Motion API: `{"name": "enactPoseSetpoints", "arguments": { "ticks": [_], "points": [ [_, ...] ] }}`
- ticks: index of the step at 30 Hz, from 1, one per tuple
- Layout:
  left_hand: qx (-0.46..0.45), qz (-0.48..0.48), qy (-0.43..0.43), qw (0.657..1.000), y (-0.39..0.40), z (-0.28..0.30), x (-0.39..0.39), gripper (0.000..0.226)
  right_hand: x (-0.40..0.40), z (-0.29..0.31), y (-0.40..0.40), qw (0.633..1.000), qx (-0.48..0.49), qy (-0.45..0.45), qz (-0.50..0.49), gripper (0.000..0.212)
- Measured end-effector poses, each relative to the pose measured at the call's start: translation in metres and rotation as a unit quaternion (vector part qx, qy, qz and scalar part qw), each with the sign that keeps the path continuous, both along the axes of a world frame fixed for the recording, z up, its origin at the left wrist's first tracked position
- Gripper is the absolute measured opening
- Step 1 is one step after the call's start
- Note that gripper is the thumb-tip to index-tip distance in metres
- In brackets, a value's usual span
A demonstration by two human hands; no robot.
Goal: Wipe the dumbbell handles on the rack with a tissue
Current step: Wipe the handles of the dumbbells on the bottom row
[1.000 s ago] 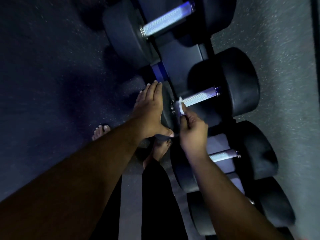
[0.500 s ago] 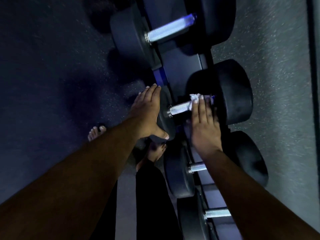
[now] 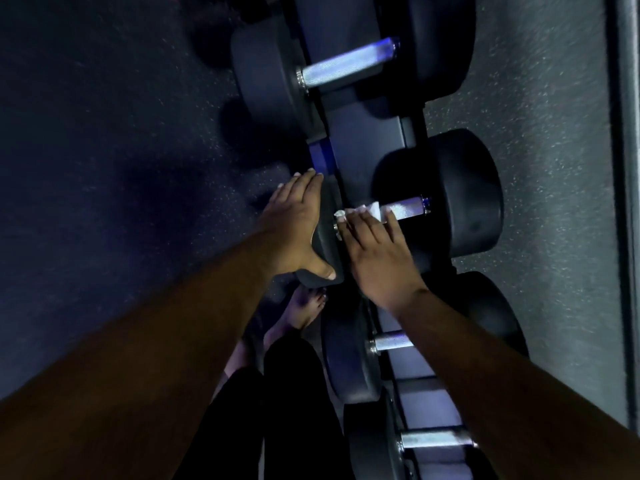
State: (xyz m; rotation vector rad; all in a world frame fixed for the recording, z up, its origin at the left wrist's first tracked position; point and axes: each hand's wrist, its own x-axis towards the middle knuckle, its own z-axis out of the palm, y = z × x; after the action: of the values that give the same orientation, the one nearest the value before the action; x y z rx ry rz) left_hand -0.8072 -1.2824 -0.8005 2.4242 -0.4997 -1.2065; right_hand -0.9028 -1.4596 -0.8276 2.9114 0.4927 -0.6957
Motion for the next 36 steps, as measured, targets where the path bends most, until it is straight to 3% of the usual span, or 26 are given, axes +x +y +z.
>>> {"name": "enactPoseSetpoints", "arguments": {
  "ticks": [5, 8, 12, 15, 20, 27, 30, 33, 36],
  "points": [
    [0.002, -0.001, -0.011, 1.0, 0.001, -0.005, -0.003, 0.163, 0.041, -0.012, 0.001, 0.998, -0.029, 0.049, -0.007, 0.048],
    [-0.002, 0.002, -0.013, 1.0, 0.002, -0.008, -0.003, 0.164, 0.053, -0.013, 0.004, 0.998, -0.004, 0.059, -0.024, 0.057],
    [-0.009, -0.001, -0.007, 1.0, 0.002, -0.006, -0.004, 0.164, 0.001, 0.004, -0.02, 0.998, -0.019, -0.011, -0.051, 0.058],
    [-0.013, 0.003, -0.013, 1.0, 0.004, -0.007, -0.004, 0.164, 0.007, 0.0, -0.029, 0.994, -0.077, -0.03, -0.068, 0.062],
    [-0.016, 0.006, -0.017, 1.0, 0.003, -0.005, -0.005, 0.163, 0.043, -0.006, -0.027, 0.992, -0.121, 0.011, 0.016, 0.051],
    [-0.012, 0.0, -0.031, 0.999, 0.004, -0.004, -0.009, 0.162, 0.005, 0.002, -0.027, 0.981, -0.184, -0.002, -0.055, 0.062],
    [-0.008, -0.01, -0.038, 0.999, 0.004, -0.005, -0.011, 0.161, 0.025, -0.006, -0.018, 0.974, -0.22, -0.006, -0.05, 0.041],
    [-0.01, -0.013, -0.047, 0.999, 0.003, -0.005, -0.01, 0.16, 0.045, 0.001, -0.014, 0.98, -0.192, 0.027, -0.034, 0.03],
    [-0.009, -0.01, -0.058, 0.998, 0.004, -0.005, -0.014, 0.158, 0.039, 0.009, -0.026, 0.984, -0.176, 0.021, 0.0, 0.045]
  ]
}}
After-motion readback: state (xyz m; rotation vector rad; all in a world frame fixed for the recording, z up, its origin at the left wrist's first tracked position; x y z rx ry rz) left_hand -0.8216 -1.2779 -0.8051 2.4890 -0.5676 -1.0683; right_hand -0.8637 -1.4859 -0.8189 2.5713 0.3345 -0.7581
